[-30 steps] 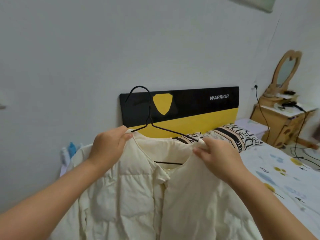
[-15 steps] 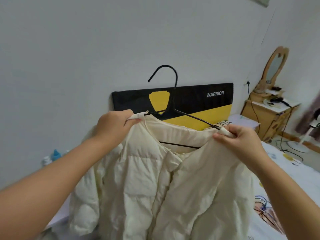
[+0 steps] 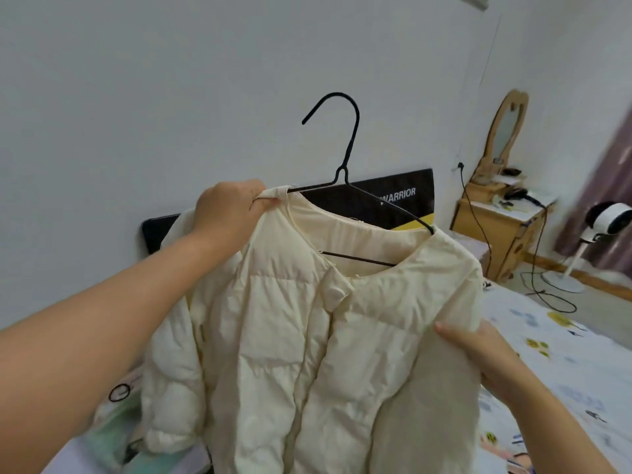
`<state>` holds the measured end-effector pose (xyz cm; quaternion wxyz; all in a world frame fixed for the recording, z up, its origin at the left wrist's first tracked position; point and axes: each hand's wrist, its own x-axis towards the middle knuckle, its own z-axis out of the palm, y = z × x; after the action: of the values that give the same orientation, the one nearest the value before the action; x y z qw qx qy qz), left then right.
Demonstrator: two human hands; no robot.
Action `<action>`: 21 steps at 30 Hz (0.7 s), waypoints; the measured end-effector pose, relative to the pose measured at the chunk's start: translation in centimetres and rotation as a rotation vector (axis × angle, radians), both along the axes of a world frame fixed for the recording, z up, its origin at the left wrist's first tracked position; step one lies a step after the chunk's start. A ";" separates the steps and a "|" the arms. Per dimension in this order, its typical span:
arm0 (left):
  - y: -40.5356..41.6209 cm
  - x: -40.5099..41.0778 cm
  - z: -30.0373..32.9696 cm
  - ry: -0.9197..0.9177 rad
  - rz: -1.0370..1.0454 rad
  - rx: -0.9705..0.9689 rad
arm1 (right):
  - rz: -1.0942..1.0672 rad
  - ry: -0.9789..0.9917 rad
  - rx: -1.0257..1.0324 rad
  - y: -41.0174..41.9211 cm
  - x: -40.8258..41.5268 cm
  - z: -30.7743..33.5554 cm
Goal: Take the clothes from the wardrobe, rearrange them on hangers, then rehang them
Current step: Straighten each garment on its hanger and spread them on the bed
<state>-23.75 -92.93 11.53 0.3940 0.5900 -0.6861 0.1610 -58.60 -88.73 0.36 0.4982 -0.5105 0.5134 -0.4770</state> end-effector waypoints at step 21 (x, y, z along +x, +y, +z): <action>-42.0 -3.5 -6.7 -0.124 -0.150 0.154 | -0.724 0.145 0.136 -34.8 6.5 -10.6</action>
<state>-27.22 -134.93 4.81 0.3151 0.5545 -0.7617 0.1141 -52.10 -123.50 -10.24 0.2926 -0.2939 0.7251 -0.5498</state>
